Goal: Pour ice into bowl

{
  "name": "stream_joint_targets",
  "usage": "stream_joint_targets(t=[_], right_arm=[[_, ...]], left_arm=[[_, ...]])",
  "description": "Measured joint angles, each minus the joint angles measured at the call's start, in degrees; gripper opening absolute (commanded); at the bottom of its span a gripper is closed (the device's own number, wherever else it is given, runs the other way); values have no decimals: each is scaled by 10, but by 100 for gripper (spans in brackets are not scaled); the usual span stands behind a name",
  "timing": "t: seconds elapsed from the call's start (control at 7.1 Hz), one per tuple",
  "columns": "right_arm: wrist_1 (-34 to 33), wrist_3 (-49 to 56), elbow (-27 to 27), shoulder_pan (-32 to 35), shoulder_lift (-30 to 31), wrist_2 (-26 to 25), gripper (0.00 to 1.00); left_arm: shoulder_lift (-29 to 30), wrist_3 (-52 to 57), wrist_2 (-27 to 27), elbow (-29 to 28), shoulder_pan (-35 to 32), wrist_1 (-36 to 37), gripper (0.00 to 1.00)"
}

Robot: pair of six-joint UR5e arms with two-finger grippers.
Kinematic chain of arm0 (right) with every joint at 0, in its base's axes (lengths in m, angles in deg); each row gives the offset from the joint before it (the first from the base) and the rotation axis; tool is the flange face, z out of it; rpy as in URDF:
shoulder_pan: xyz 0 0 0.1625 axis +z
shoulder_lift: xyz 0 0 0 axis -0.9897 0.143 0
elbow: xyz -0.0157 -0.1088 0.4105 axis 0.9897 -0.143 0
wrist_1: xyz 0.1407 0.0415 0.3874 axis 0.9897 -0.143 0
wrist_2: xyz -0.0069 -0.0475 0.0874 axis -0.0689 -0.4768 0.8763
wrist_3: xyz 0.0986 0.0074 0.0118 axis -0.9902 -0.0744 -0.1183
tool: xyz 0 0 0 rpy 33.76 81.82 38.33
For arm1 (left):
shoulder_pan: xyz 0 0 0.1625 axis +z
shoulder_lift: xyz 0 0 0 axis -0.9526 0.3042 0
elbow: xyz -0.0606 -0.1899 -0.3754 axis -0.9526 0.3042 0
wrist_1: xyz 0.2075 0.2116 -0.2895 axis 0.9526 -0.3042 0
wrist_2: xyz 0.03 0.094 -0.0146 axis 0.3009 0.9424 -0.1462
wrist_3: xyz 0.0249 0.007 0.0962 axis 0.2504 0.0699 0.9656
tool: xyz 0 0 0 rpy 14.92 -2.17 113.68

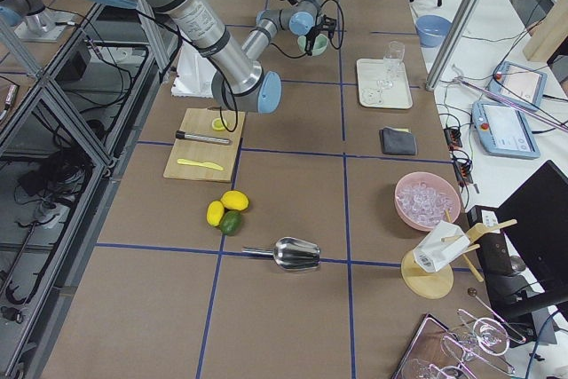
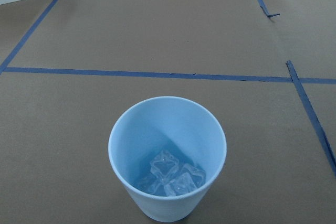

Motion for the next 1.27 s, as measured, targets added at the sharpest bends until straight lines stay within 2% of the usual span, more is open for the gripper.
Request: stream_joint_targets(t=[0.28,0.56,0.7,0.84,1.27], right_arm=[[25,0,-62,-11,-31,-14,0],[29,-3,-73,-21,-37,-15,63],[29,-9,-72,-25,-37,-14,79],[29,-21,-70,-30,-38,-13,98],[28,-35,-56,-33,-38,-12,100]], left_arm=[[3,1,6,-8,-1,0,100],[6,3,15,-16,-1,0,100],[7,5,19,-20,-1,0,100],[10,5,21,-27,-1,-1,100],[48,6,26,-67,-1,-2,100]])
